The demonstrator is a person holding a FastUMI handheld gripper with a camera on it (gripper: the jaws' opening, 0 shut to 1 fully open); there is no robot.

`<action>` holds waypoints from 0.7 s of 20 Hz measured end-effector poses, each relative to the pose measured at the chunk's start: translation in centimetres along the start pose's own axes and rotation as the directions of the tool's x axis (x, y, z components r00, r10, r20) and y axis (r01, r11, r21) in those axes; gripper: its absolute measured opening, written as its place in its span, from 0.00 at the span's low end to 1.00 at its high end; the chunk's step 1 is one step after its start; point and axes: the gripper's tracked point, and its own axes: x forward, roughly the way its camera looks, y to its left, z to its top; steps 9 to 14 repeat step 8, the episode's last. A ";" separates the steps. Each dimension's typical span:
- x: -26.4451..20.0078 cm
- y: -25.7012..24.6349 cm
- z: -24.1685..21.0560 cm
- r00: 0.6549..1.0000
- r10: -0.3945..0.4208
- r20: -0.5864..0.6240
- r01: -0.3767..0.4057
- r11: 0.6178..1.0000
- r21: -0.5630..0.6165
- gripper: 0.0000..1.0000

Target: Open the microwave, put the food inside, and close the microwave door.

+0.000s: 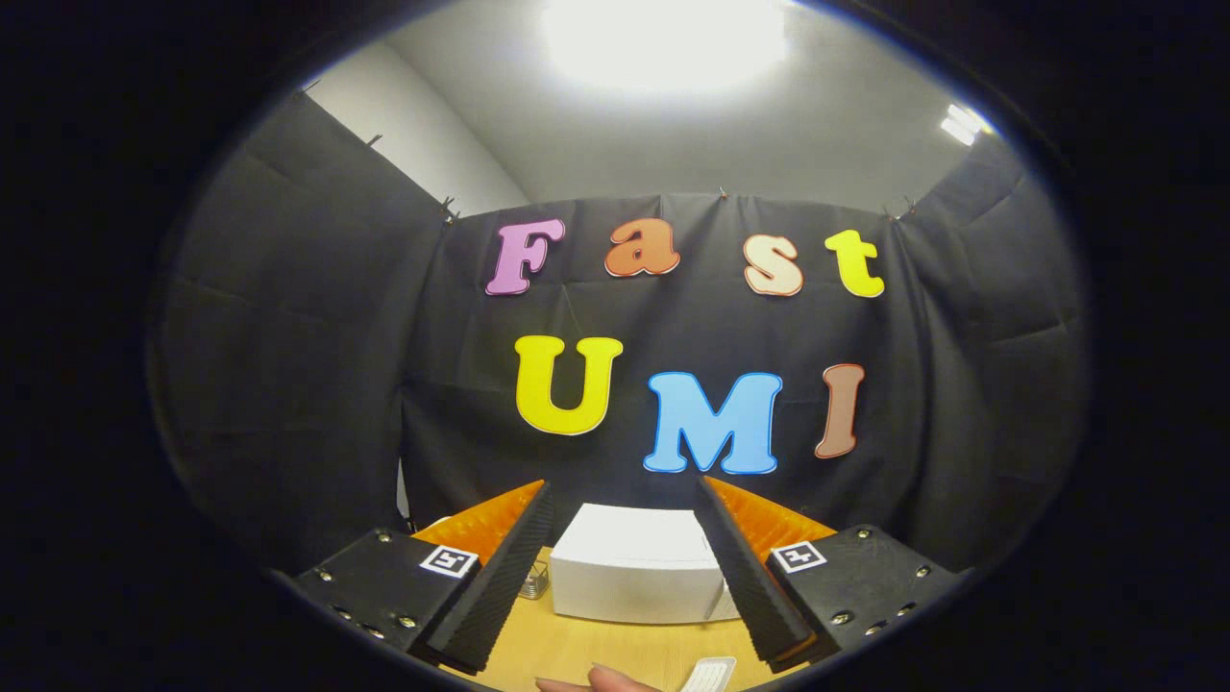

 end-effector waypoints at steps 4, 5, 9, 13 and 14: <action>0.4 -0.1 -0.1 1.000 -0.004 -0.020 0.005 0.999 0.053 0.96; 0.4 0.0 0.1 1.000 -0.001 -0.016 0.002 0.998 0.059 0.96; 0.3 -0.2 0.5 1.000 0.004 0.000 -0.004 0.997 0.073 0.96; 0.3 -0.2 0.5 1.000 0.004 0.000 -0.004 0.997 0.073 0.96; 0.3 -0.2 0.5 1.000 0.004 0.000 -0.004 0.997 0.073 0.96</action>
